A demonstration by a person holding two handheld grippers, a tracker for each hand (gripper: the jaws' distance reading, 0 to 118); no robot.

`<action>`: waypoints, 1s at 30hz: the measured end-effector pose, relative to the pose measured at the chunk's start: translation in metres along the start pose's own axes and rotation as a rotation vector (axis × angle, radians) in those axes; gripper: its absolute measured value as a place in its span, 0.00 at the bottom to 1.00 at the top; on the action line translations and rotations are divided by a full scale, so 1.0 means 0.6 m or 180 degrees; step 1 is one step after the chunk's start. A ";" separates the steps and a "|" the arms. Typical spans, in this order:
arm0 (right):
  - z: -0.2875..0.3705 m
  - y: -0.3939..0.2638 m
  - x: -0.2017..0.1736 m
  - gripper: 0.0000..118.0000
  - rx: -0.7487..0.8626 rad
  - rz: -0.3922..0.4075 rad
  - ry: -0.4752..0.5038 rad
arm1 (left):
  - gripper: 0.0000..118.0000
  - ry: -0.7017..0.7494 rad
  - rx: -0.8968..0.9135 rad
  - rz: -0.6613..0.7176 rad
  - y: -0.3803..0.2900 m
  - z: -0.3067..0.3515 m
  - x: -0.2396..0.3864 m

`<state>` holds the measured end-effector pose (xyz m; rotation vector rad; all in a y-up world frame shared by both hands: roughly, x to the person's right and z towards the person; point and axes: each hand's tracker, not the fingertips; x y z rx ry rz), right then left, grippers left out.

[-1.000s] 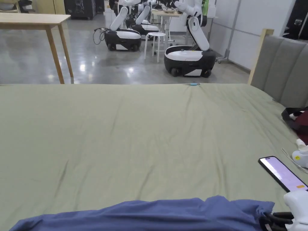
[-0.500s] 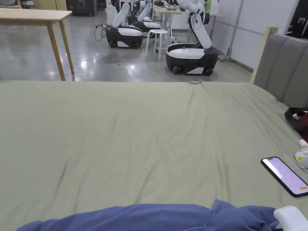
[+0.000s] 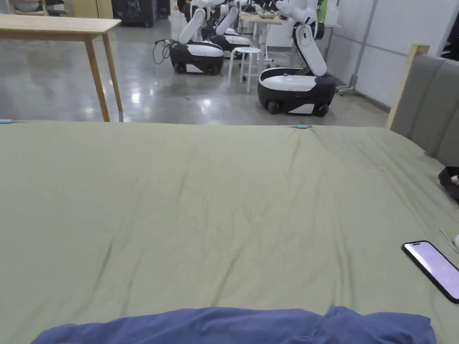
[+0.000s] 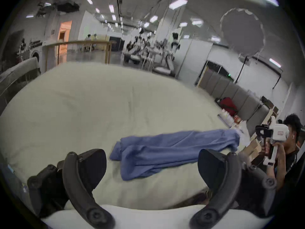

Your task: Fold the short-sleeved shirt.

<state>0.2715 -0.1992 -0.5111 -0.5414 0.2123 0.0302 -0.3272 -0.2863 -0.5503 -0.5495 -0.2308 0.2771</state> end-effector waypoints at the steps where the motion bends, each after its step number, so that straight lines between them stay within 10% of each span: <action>1: 0.027 0.001 -0.017 0.98 0.0207 -0.0016 0.0006 | 0.95 -0.0046 0.0183 0.0015 0.006 0.023 0.012; 3: 0.060 0.001 -0.043 0.93 0.0474 -0.0049 0.0130 | 0.81 -0.0234 0.0426 0.0098 0.011 0.055 0.032; 4: 0.067 0.000 -0.050 0.81 0.0573 -0.0071 0.0210 | 0.55 -0.0324 0.0514 0.0142 0.012 0.065 0.041; 5: 0.071 0.000 -0.055 0.38 0.0642 -0.0083 0.0243 | 0.05 -0.0310 0.0579 0.0147 0.012 0.071 0.044; 6: 0.068 -0.001 -0.064 0.00 0.0692 -0.0068 0.0181 | 0.00 -0.0223 0.0650 0.0142 0.011 0.074 0.049; 14: 0.033 0.000 -0.085 0.00 0.0563 -0.0070 0.0339 | 0.00 -0.0272 0.0568 0.0448 0.010 0.057 0.016; 16: 0.031 0.000 -0.088 0.00 0.0555 -0.0049 0.0342 | 0.12 -0.0454 0.0504 0.0783 0.018 0.030 -0.026; 19: 0.027 0.002 -0.090 0.00 0.0548 -0.0055 0.0398 | 1.00 -0.0617 0.0159 0.1498 0.003 -0.033 -0.093; 30: 0.019 -0.010 -0.102 0.00 0.0377 -0.0025 0.0399 | 1.00 -0.0815 -0.0581 0.1886 -0.090 -0.195 -0.195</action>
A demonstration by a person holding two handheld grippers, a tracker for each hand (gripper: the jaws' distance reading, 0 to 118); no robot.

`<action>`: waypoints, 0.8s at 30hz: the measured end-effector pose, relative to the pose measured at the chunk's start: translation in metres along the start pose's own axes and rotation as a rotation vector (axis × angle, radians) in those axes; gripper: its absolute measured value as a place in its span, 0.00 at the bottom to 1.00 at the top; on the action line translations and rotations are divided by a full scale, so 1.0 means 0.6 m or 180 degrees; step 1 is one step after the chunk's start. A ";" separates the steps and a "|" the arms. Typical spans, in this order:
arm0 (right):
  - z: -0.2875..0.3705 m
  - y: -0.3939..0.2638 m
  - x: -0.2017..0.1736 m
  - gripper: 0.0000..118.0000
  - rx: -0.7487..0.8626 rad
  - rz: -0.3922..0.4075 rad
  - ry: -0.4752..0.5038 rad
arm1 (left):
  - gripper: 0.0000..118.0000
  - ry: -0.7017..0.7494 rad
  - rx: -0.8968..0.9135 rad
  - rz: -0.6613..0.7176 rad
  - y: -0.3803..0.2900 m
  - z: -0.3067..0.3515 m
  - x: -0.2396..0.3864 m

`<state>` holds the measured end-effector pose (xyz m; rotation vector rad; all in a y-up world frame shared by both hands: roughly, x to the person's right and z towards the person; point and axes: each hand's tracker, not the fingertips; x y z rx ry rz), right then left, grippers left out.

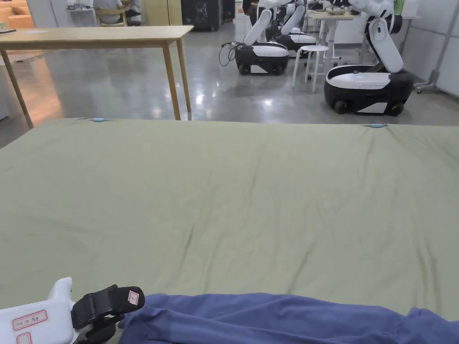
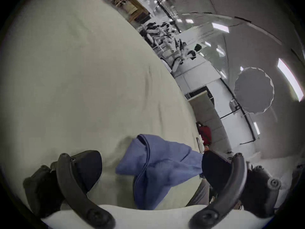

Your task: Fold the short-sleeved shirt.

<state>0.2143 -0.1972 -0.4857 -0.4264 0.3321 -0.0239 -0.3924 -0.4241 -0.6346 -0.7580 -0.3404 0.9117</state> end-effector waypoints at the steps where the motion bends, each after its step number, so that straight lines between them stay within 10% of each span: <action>1: -0.002 0.000 0.001 0.00 -0.0013 -0.0002 -0.0005 | 1.00 -0.0127 0.0030 -0.0001 0.001 -0.004 0.000; 7: -0.009 0.003 0.003 0.00 -0.0036 -0.0014 -0.0009 | 0.95 -0.0439 -0.0361 -0.0194 -0.030 -0.055 0.051; 8: -0.008 0.004 0.001 0.00 -0.0034 -0.0016 -0.0013 | 0.78 -0.0336 -0.0323 -0.0323 -0.030 -0.056 0.049; 10: -0.007 0.006 0.002 0.00 -0.0026 -0.0020 -0.0022 | 0.13 -0.0104 -0.0231 -0.0415 -0.025 -0.060 0.050; 24: -0.008 0.006 0.013 0.00 -0.0066 -0.0054 -0.0099 | 0.12 0.0106 0.0130 -0.0371 0.017 0.029 0.019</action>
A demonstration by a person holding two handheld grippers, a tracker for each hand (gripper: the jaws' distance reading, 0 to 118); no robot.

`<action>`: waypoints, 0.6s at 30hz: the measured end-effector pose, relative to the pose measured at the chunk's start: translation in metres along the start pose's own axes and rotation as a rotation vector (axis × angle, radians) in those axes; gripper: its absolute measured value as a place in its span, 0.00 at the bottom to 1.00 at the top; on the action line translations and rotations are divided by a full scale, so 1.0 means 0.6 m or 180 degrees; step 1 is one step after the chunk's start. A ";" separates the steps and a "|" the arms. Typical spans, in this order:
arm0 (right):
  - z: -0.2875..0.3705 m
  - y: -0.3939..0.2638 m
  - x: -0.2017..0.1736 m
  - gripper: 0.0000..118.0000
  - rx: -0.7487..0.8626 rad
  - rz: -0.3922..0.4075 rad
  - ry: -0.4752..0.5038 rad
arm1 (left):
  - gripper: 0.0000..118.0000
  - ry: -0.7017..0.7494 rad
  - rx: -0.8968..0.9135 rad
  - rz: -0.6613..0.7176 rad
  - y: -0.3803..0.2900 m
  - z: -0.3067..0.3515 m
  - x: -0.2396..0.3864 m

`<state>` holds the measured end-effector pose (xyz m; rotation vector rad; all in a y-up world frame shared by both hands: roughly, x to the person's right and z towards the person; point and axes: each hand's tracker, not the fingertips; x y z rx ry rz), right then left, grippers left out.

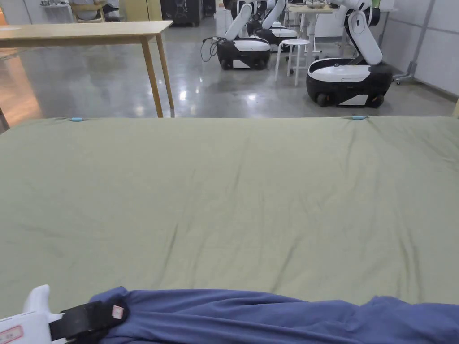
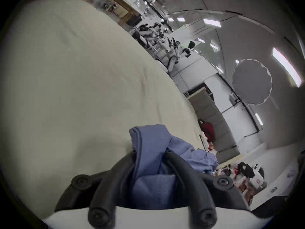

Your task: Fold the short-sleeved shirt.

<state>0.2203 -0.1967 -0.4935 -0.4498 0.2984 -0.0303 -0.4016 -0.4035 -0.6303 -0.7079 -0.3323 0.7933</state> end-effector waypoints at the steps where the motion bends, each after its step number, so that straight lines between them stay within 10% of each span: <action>1: -0.001 0.000 -0.001 0.00 0.0008 0.0003 0.0010 | 0.12 0.0066 0.0119 0.0049 0.010 0.023 -0.017; 11: -0.017 -0.002 -0.005 0.00 -0.0039 0.0031 0.0065 | 0.12 0.0473 0.0380 0.0230 0.045 0.110 -0.058; 18: -0.024 -0.005 -0.004 0.00 -0.0088 0.0034 0.0066 | 0.12 -0.0425 0.0310 0.0016 0.048 0.098 0.114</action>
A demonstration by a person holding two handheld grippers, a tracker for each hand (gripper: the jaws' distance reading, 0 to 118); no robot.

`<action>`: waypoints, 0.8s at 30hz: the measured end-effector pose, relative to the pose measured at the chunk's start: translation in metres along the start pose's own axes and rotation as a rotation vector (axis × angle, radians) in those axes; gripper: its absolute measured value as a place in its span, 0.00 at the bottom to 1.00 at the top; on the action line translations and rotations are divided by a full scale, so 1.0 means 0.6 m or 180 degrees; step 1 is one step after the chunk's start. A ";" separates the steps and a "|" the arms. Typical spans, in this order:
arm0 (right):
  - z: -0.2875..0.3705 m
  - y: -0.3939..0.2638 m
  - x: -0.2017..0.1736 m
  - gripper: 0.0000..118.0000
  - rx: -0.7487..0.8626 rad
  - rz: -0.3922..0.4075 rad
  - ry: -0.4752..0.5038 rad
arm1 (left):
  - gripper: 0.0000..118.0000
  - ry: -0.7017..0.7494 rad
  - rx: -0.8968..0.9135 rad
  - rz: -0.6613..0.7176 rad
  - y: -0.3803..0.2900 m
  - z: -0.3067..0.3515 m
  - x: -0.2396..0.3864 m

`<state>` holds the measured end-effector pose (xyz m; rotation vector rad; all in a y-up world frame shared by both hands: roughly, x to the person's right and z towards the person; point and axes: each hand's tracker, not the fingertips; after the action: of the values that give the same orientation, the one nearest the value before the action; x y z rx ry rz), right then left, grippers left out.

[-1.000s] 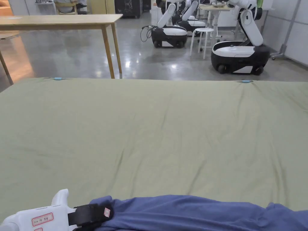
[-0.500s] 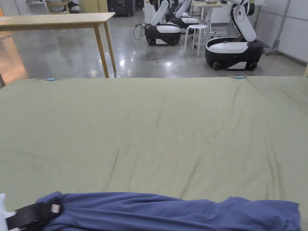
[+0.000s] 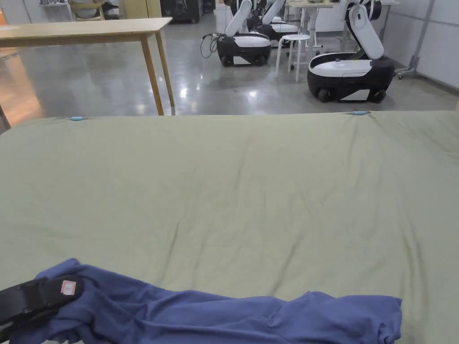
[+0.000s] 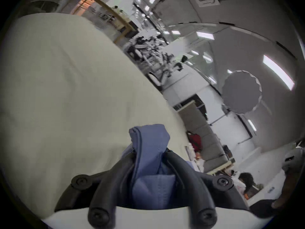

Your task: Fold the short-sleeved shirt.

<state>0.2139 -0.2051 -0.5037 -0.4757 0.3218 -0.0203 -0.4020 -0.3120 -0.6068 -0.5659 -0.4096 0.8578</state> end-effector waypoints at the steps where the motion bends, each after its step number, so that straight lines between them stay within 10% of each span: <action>1: -0.001 0.000 0.000 0.00 -0.0004 -0.0002 0.0002 | 0.12 -0.0072 -0.0046 -0.0021 -0.004 -0.013 0.023; 19: 0.031 -0.019 0.021 0.00 -0.0040 0.0014 -0.0096 | 0.16 0.0355 -0.0935 -0.0003 -0.193 -0.273 0.036; 24: 0.021 -0.023 0.022 0.00 -0.0100 0.0017 -0.0121 | 0.92 -0.0113 -0.0994 0.0219 -0.183 -0.261 0.076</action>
<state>0.2310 -0.2129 -0.4909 -0.5057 0.2866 -0.0009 -0.2244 -0.3800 -0.6560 -0.8576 -0.5642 0.8766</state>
